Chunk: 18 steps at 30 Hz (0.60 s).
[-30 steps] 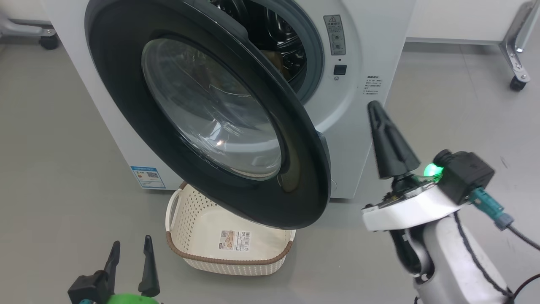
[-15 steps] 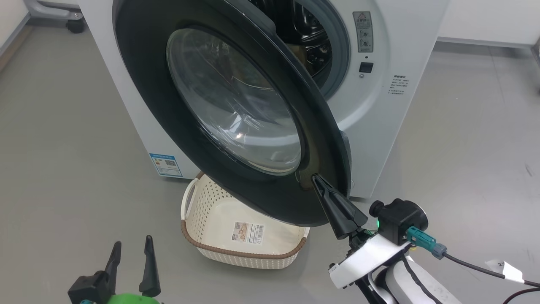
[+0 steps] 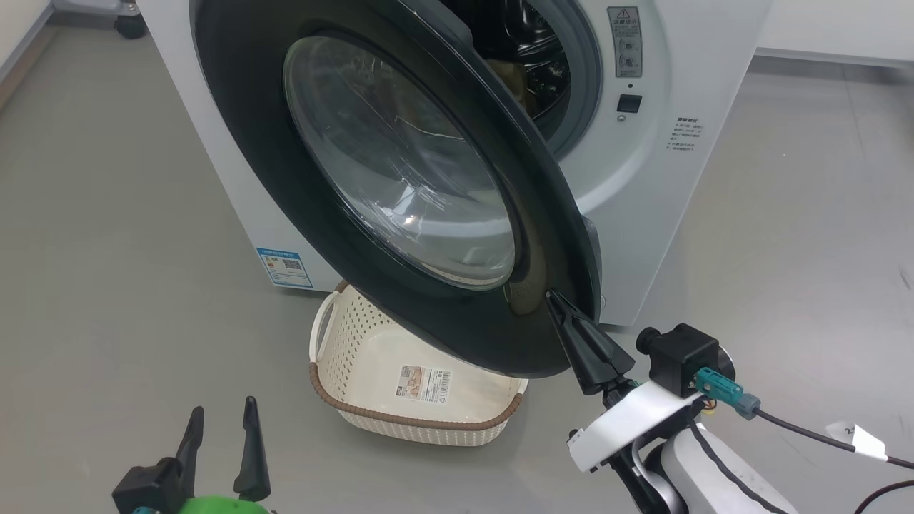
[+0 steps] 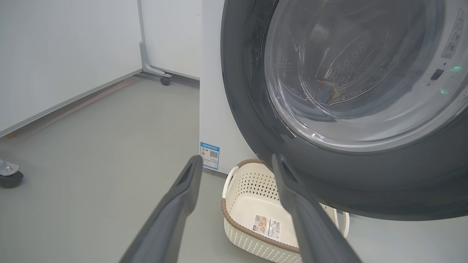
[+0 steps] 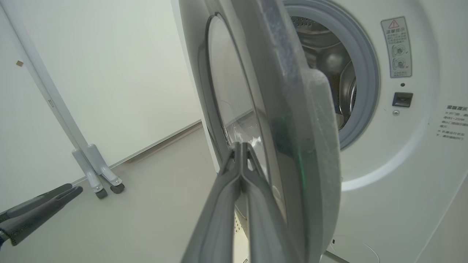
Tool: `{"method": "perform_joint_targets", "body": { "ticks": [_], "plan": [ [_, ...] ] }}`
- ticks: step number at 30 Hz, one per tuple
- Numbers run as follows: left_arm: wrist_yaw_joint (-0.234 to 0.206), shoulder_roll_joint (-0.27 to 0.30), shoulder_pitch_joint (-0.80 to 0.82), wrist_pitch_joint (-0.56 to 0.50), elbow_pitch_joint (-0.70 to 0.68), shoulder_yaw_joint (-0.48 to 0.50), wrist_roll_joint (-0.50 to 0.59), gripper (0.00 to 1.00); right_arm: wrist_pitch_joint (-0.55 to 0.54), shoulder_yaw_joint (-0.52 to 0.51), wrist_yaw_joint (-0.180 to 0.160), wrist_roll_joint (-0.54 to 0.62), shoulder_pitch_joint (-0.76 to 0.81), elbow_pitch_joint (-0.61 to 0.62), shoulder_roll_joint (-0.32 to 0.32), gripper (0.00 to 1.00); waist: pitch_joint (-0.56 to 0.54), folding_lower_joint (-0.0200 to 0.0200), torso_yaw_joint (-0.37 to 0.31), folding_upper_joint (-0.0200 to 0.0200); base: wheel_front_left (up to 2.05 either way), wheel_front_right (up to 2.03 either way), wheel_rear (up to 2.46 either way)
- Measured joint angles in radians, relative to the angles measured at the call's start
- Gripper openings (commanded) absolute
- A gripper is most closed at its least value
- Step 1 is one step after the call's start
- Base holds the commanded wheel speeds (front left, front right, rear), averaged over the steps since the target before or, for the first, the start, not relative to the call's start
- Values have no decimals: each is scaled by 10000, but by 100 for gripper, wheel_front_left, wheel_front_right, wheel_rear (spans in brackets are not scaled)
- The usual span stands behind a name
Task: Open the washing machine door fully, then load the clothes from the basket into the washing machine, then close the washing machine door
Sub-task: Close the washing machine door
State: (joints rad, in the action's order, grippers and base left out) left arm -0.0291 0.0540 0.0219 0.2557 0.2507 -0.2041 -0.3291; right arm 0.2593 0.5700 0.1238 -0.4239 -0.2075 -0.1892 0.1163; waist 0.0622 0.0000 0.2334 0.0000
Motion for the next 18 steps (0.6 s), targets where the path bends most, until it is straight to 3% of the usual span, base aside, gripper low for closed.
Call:
{"method": "perform_joint_targets", "body": {
  "ticks": [18],
  "plan": [
    [90,-81,45,0,-94,159,0,100,0,-591,4,-88,-583,-407,92,0,489,0,70,0,0,0,0]
  ]
}}
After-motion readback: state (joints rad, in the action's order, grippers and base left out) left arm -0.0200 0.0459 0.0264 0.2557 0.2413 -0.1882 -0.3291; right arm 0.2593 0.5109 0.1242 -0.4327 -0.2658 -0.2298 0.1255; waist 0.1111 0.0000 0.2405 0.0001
